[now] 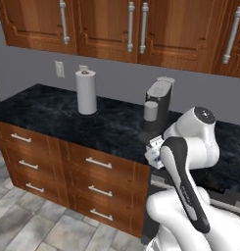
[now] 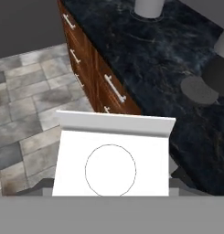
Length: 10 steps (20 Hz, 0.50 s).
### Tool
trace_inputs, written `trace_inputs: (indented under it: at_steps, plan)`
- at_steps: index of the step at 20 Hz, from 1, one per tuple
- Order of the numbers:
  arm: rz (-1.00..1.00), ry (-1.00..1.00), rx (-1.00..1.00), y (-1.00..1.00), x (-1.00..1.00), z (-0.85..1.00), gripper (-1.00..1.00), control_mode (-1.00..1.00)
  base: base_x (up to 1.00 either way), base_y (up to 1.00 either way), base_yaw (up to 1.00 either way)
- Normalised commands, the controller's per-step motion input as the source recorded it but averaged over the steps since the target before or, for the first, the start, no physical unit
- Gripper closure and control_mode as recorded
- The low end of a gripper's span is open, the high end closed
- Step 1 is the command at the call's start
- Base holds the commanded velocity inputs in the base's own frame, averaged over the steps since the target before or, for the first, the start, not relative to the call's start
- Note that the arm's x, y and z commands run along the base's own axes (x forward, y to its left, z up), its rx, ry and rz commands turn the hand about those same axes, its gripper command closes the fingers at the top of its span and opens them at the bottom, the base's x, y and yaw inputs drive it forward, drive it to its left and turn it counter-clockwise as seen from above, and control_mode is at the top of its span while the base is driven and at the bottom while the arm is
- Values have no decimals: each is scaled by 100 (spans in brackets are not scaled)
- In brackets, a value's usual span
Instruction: Move the drinks to the dining counter.
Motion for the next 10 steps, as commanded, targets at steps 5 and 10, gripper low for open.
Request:
trace_inputs:
  at_steps: [5, 10]
  plan:
    - [0, 0, 0, 0, 0, 0, 100, 100, -81, 45, 17]
    - [0, 0, 0, 0, 0, 0, 100, 100, -17, 67, 43]
